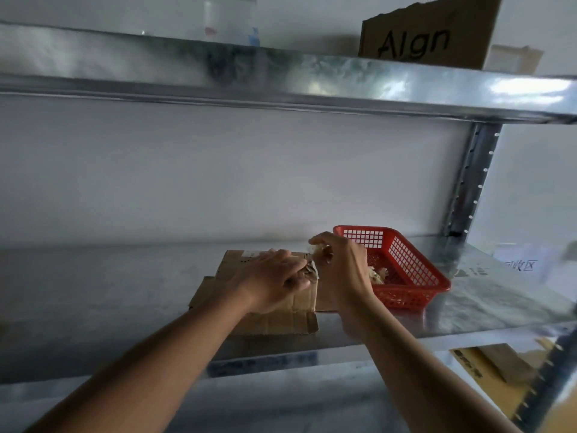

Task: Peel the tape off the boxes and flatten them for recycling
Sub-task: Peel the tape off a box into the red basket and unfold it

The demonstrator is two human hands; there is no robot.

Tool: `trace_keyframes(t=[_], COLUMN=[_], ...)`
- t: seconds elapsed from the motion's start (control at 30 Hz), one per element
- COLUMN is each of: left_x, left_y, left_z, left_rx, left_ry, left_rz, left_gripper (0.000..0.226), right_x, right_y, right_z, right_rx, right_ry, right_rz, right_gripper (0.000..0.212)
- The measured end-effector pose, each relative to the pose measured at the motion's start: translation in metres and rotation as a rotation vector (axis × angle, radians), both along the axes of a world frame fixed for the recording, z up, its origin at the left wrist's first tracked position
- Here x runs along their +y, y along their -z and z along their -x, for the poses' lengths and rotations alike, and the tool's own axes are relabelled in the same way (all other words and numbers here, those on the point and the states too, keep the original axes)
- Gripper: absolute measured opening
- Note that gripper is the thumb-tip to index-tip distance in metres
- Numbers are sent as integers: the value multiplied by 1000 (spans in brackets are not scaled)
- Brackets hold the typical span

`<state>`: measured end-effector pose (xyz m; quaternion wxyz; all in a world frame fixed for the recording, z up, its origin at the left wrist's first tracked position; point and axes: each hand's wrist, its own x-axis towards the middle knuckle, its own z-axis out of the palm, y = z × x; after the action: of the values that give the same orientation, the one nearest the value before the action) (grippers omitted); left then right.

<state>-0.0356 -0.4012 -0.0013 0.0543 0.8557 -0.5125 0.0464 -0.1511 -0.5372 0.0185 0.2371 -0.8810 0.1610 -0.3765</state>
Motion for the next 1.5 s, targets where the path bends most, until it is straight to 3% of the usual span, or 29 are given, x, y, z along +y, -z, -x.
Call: trace_keyframes(t=[0.23,0.43,0.8,0.9,1.03,1.3,1.5], left_x=[-48,-71,-71,-71,-71,-71,-73], left_y=[-3,-3,-12,-12,-9,-6,-13], left_z=[16,28,49,52,51,47,49], left_rx=[21,-10,43,56,71,106,15], left_ry=[-25,-75,-168,-188,-204,-207,-166], left_rz=[30,8,-10,-9,-7,-17,-6], left_gripper=[66,56,64,63,64,66,63], right_x=[-59,-100,-130,-133,-138,-139,-128], right_y=[-14,-14,1,4,6,4,5], right_z=[25,43,49,51,52,53,45], right_rx=[-2,358,530,415,315,89,126], right_ry=[38,52,21,-62,-110,-153,-264], right_rz=[75,175,251,185,145,5,134], right_gripper=[23,37,26,35,19,24,23])
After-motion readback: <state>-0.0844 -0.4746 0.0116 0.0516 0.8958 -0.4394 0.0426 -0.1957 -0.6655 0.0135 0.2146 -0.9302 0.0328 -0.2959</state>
